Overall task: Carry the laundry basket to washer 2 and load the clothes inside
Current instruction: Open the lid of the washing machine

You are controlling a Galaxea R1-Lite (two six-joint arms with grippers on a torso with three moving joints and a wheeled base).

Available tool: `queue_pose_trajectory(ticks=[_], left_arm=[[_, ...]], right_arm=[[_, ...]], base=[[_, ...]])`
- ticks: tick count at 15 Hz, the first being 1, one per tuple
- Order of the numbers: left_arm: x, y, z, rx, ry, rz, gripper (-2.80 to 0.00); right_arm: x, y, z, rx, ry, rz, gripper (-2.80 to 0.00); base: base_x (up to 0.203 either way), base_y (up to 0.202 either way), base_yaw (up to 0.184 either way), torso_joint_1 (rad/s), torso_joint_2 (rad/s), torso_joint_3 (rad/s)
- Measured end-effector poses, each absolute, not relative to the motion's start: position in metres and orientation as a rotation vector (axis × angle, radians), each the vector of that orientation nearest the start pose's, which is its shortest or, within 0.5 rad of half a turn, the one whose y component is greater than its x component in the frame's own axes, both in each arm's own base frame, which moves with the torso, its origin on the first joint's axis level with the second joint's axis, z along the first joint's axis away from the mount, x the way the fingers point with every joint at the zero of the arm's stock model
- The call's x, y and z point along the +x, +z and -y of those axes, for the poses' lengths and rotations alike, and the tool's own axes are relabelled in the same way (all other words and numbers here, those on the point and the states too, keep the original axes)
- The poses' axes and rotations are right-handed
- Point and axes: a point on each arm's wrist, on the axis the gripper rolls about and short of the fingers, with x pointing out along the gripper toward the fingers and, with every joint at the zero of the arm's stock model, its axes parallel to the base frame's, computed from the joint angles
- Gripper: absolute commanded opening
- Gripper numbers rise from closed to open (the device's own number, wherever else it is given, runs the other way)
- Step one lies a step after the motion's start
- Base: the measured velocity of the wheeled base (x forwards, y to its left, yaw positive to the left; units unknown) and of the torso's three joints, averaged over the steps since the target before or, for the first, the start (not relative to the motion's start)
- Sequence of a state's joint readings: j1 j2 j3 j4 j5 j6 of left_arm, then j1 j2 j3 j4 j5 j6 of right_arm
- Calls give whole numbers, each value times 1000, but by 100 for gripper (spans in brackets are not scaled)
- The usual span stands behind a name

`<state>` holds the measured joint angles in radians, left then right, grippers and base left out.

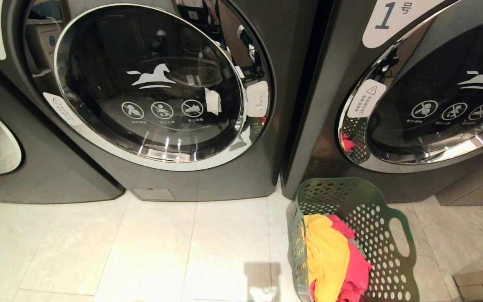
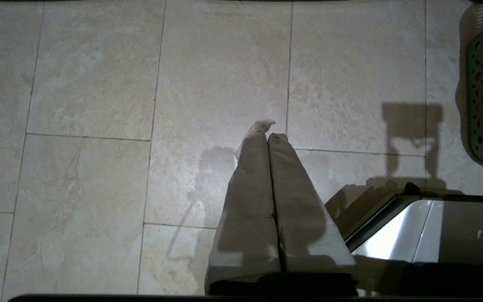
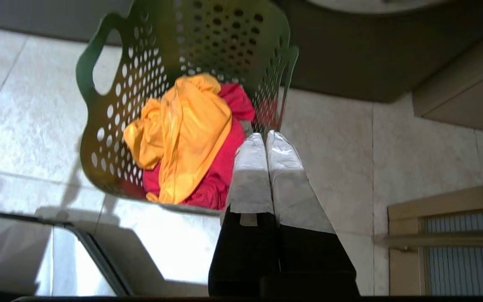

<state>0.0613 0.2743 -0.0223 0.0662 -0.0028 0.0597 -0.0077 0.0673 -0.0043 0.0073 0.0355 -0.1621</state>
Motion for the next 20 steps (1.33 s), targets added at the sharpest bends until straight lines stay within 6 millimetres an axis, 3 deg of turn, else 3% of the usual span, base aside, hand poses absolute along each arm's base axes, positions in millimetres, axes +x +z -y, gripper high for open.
queue_pose_trajectory(ticks=[3, 9, 20], left_arm=[[-5, 80, 1, 74, -69, -286, -280], [-22, 76, 0, 72, -26, -74, -280], [-24, 75, 0, 73, -20, -35, -280]], right_arm=[[-22, 76, -1, -160, 30, -19, -280], [-24, 75, -1, -57, 25, -9, -280], [-23, 76, -1, -67, 26, 5, -280]], base=[[0, 0, 0, 0, 0, 0], [0, 0, 0, 0, 0, 0], [0, 0, 0, 0, 0, 0]])
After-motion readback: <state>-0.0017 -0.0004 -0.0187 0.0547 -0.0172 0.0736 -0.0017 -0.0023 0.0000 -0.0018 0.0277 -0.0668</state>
